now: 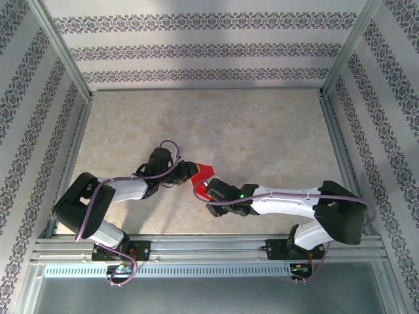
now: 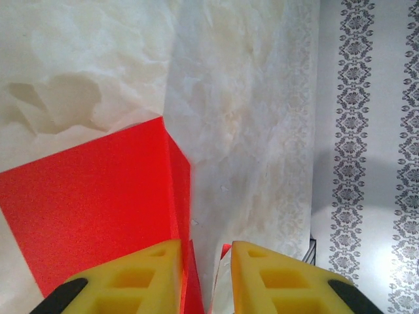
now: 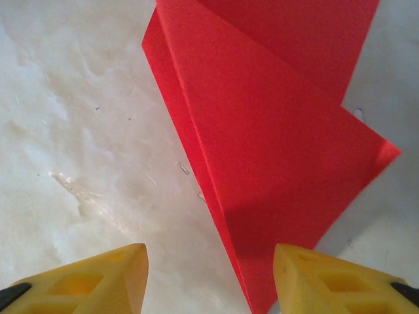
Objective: Fold a paper plane with a square sheet of paper (fold left side to right side)
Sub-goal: Perform the fourth fold on the wing at the bottom-center of the table.
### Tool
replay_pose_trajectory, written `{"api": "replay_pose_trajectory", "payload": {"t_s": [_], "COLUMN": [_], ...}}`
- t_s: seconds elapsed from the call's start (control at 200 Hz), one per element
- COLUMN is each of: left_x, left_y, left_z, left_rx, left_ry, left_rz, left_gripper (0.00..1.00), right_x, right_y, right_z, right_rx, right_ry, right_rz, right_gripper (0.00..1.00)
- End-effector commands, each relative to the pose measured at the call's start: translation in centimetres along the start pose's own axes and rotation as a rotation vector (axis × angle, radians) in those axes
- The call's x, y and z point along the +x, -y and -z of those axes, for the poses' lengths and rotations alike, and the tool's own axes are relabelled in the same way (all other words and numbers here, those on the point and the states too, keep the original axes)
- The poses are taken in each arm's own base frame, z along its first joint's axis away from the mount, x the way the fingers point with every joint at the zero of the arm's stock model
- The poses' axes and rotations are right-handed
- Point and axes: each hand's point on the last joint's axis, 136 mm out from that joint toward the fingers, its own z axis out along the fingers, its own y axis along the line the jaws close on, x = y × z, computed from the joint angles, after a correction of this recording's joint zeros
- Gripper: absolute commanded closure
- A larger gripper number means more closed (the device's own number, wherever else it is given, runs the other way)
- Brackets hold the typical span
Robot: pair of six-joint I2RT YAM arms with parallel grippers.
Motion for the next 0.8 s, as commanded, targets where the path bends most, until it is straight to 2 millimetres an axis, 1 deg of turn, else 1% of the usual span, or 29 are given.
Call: {"api": "replay_pose_trajectory", "payload": {"t_s": [0.0,0.21,0.385,0.535,0.794], "left_x": [0.0,0.0,0.0,0.0,-0.1], "left_y": [1.1,1.1,1.2,1.1,1.0], "left_z": [-0.1,-0.2,-0.2,-0.1,-0.1], "left_rx": [0.019,0.015,0.016,0.011,-0.001], "left_ry": [-0.011,-0.015,-0.013,-0.012,-0.011], "left_rz": [-0.007,-0.006,-0.008,-0.009,-0.015], "left_gripper": [0.73,0.73,0.73,0.73,0.73], "right_x": [-2.0,-2.6,-2.4,-2.3,-2.0], "right_y": [0.4,1.0,1.6,1.7,1.6], "right_z": [0.0,-0.3,-0.6,-0.7,-0.9], "right_rx": [0.098,0.190,0.234,0.243,0.248], "right_ry": [0.070,0.092,0.090,0.088,0.077], "right_rz": [0.012,0.042,0.053,0.057,0.072], "right_gripper": [0.46,0.47,0.50,0.51,0.60]}}
